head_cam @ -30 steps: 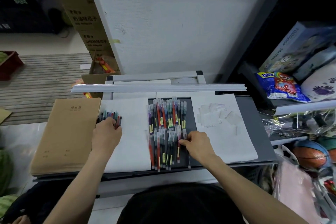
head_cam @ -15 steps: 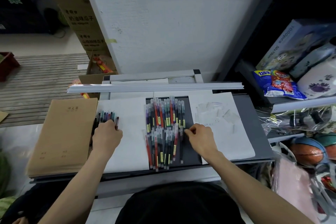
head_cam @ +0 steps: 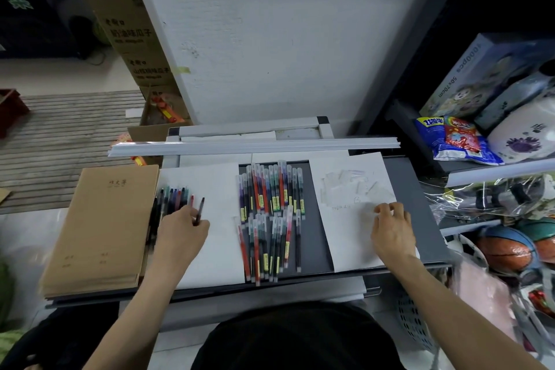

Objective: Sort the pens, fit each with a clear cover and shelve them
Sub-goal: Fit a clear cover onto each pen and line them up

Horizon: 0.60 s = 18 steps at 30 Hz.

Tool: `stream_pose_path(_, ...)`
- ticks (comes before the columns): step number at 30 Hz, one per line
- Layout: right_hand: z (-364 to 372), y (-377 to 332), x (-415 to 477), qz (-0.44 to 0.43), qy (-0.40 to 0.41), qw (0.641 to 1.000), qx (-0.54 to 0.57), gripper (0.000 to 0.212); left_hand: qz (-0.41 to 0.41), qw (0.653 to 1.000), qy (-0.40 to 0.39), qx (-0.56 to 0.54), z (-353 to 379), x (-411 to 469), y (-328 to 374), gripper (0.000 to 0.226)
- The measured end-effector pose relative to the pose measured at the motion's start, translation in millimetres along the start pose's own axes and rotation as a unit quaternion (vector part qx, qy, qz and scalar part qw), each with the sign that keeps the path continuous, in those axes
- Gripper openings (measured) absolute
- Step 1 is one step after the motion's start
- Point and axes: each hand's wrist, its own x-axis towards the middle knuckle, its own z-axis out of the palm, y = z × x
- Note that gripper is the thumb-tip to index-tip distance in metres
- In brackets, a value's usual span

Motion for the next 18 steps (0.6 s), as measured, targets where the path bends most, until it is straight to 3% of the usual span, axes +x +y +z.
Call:
stream_pose_path(2, -1, 1, 0, -0.002, -0.001, 0.999, 0.043, 0.027, 0.005, 1.000, -0.015, -0.025, 2, -6, 9, 0.002)
stream_pose_path(6, -7, -15, -4, 0.007, -0.013, 0.991, 0.134, 0.038, 0.017, 0.995, -0.071, -0.071, 13, -20, 21, 0.009)
stream_pose_path(10, -25, -57, -19, 0.051, -0.044, 0.953, 0.297, 0.026, 0.027, 0.981, -0.109, -0.156, 20, -43, 40, 0.025)
stream_pose_path(12, -31, -78, -29, 0.073, -0.085, 0.906, 0.408, 0.019, 0.030, 0.976, -0.110, -0.183, 21, -52, 47, 0.031)
stream_pose_path(14, -38, -96, -38, 0.101, -0.131, 0.838, 0.520, 0.019, 0.043, 0.968, -0.131, -0.211, 20, -60, 54, 0.031)
stream_pose_path(18, -53, -122, -51, 0.132, -0.200, 0.716, 0.656, 0.018, 0.087, 0.942, -0.177, -0.271, 17, -72, 66, 0.031)
